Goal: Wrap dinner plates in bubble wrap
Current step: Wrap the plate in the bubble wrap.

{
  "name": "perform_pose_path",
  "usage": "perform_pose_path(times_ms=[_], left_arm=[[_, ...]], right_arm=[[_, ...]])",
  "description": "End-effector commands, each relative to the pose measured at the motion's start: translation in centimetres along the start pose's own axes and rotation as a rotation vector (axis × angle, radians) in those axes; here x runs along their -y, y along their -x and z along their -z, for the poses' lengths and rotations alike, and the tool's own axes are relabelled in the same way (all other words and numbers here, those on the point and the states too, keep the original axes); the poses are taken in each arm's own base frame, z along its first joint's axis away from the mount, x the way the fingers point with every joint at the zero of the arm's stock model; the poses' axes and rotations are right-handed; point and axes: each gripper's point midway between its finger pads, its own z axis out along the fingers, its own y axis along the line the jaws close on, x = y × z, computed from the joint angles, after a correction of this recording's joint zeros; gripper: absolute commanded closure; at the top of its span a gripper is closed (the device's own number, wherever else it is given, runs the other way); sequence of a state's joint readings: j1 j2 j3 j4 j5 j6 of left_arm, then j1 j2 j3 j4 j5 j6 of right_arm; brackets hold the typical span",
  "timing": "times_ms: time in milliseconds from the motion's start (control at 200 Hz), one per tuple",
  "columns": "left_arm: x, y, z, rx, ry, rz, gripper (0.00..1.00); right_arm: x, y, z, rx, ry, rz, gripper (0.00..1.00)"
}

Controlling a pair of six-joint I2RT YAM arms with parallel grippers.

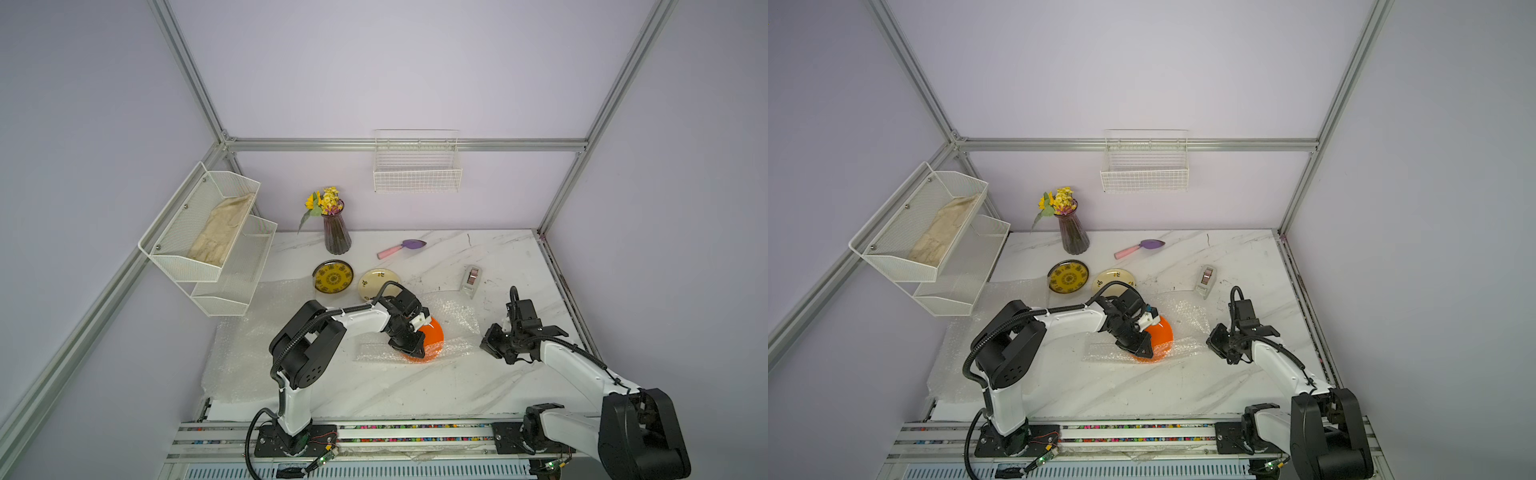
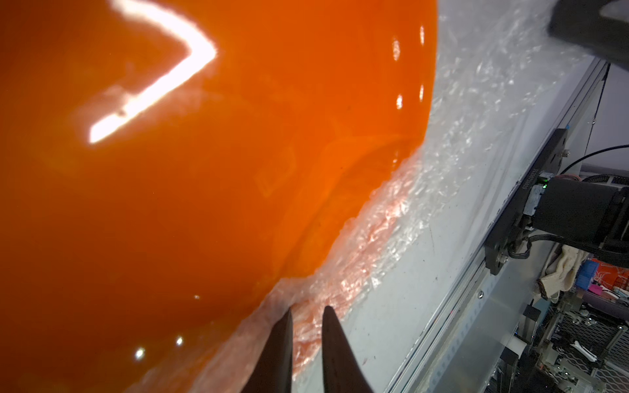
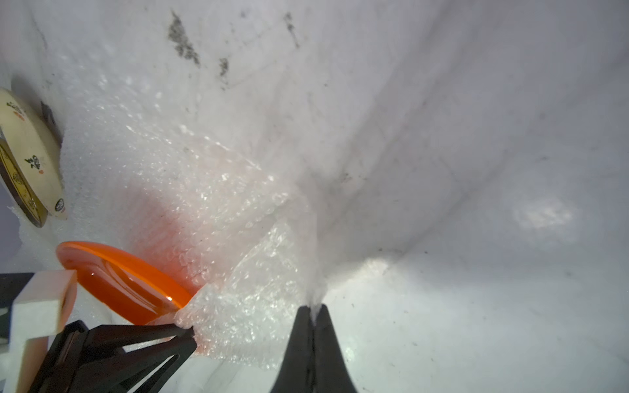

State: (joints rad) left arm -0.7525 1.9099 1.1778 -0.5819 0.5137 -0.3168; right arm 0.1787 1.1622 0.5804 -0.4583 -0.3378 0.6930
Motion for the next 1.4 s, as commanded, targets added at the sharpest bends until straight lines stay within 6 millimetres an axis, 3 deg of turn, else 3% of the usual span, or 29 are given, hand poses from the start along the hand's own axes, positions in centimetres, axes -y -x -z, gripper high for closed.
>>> perform_pose_path(times_ms=[0,195,335,395,490,560,755,835,965,1060,1175,1325,1395], left_arm=[[-4.3,-5.0,-1.7,-0.174,0.136,0.086,0.82],[-4.1,-4.7,-1.9,-0.171,0.122,0.087,0.82],[-3.9,-4.5,-2.0,-0.163,0.109,0.091,0.82],[-3.9,-4.4,-1.9,-0.158,0.108,0.091,0.82],[-3.9,-4.2,-1.6,-0.144,0.104,0.096,0.82],[-3.6,-3.6,-0.6,-0.099,0.091,0.112,0.83],[-1.8,-0.1,5.9,0.115,0.012,0.172,0.82],[-1.8,0.1,7.0,0.128,0.033,0.177,0.82],[-4.1,-1.1,5.4,0.031,0.111,0.241,0.82],[-4.9,-2.0,3.4,-0.042,0.103,0.289,0.84],[-5.2,-2.0,2.6,-0.057,0.089,0.310,0.86],[-5.3,-1.8,2.7,-0.050,0.093,0.325,0.87],[-5.4,-1.8,2.8,-0.048,0.092,0.334,0.87]], right_arm=[[-2.7,0.8,2.2,0.082,-0.004,0.095,1.00],[-10.0,-3.8,1.5,0.001,0.121,0.195,1.00],[-14.7,-7.6,-0.8,-0.067,0.243,0.213,1.00],[-15.8,-9.1,-2.2,-0.102,0.264,0.208,1.00],[-15.9,-10.5,-4.8,-0.134,0.262,0.179,1.00],[-14.4,-10.7,-6.2,-0.135,0.205,0.153,1.00],[-11.2,-10.5,-7.7,-0.124,0.084,0.140,1.00],[-11.0,-10.7,-8.0,-0.134,0.074,0.145,1.00],[-11.8,-10.4,-7.5,-0.128,0.074,0.185,1.00],[-14.5,-10.7,-7.0,-0.155,0.161,0.196,1.00],[-16.9,-12.1,-7.0,-0.226,0.265,0.194,1.00],[-17.7,-14.0,-7.9,-0.332,0.326,0.169,1.00],[-16.9,-15.0,-8.8,-0.394,0.311,0.155,1.00]])
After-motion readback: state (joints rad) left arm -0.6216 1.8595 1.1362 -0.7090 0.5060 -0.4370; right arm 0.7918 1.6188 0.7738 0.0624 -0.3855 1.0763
